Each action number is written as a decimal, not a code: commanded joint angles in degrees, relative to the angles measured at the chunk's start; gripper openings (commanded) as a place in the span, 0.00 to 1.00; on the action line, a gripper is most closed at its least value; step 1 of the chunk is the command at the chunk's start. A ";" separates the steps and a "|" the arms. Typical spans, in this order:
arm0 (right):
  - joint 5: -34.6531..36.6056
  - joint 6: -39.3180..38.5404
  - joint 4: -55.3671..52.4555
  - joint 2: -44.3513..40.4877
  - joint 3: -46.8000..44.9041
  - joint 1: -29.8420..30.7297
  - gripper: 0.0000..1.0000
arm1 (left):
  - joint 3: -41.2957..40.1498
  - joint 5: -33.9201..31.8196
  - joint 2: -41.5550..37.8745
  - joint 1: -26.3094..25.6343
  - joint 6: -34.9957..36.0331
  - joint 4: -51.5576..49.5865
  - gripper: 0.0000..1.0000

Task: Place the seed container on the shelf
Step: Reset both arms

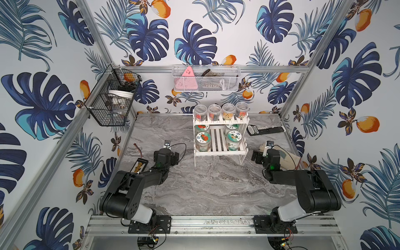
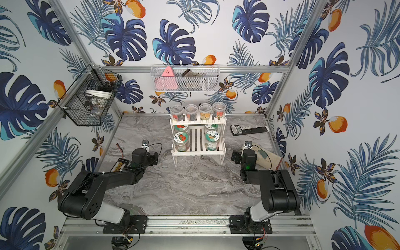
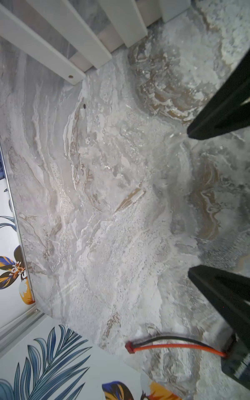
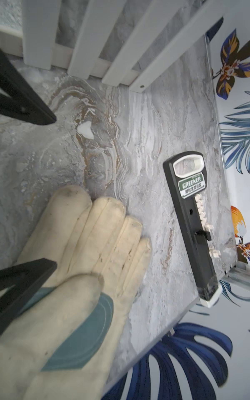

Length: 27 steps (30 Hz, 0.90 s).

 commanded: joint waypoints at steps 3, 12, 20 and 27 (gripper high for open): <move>-5.02 -2.18 14.91 3.32 -3.06 -0.14 1.00 | -3.91 7.17 7.20 4.30 -0.82 21.71 0.99; 0.48 0.23 6.86 4.74 2.16 -0.42 1.00 | -3.80 5.80 7.03 5.13 -2.14 20.71 0.99; 0.36 0.12 7.36 4.80 2.04 -0.40 1.00 | -3.96 4.36 6.78 4.11 -1.44 20.80 0.99; 0.36 0.01 7.63 4.76 1.93 -0.42 1.00 | -3.37 4.66 6.94 4.00 -1.49 19.64 0.99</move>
